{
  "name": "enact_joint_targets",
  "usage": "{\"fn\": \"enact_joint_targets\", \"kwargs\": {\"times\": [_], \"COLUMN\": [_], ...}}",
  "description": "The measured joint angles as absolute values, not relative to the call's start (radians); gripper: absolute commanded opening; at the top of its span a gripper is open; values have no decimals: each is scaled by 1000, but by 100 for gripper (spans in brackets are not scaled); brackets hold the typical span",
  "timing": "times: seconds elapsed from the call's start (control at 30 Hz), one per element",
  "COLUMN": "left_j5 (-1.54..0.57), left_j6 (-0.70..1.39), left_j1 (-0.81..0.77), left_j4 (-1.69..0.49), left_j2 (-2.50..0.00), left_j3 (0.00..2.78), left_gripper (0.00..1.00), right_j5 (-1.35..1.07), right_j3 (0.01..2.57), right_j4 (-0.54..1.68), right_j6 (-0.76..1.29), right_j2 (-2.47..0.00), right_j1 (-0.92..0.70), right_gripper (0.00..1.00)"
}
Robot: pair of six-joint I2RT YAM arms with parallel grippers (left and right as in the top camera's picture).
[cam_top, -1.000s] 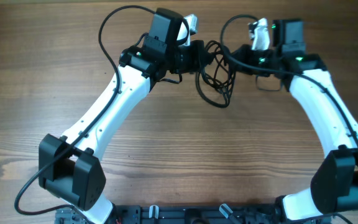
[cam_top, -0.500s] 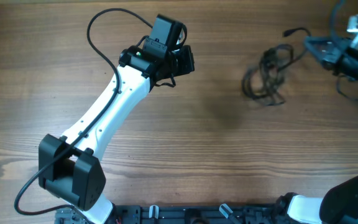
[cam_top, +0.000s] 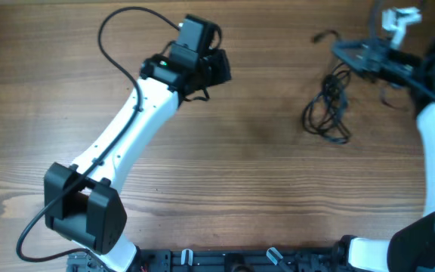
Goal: Untangle cables
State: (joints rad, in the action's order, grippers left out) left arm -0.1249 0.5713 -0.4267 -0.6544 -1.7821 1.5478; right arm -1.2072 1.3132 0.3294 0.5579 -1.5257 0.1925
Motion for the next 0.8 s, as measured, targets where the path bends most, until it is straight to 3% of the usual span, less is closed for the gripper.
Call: {"fn": "enact_joint_targets", "kwargs": {"times": [0.03,0.17,0.27,0.37,0.47,0.67,0.7,0.73,0.77,0.8], "left_j5": [-129,-185,-229,-253,-265,-273,-273,-275,-275,-279], "left_j6": [576,587,586,581,577,577,577,575,569,556], "left_j1": [-396,-245,-192,-190,-200,-203,-203,-203,-203,-203], "left_j4": [-654,-663,-706,-737,-741,-748,-748,-750,-755,-766], "left_j2": [-1782,-1782,-1782,-1782,-1782,-1782,-1782,-1782,-1782,-1782], "left_j3": [1548,1549,1550,1550,1550,1550,1550,1550,1550,1550], "left_gripper": [17,16,15,14,14,14,15,18,22,25], "right_j5": [-1230,-1264,-1269,-1274,-1184,-887,-852,-816,-775,-736], "right_j3": [1313,1315,1327,1339,1335,1331,1331,1331,1331,1331], "right_j4": [213,-641,-855,-587,54,362,371,382,392,403], "right_j6": [672,1059,1291,1314,1044,725,697,669,640,613], "right_j2": [-1526,-1528,-1496,-1492,-1537,-1656,-1672,-1689,-1705,-1718], "right_j1": [121,-91,-101,-69,-46,-40,-39,-38,-37,-37], "right_gripper": [5,5,5,4,5,7,14,29,71,88]}}
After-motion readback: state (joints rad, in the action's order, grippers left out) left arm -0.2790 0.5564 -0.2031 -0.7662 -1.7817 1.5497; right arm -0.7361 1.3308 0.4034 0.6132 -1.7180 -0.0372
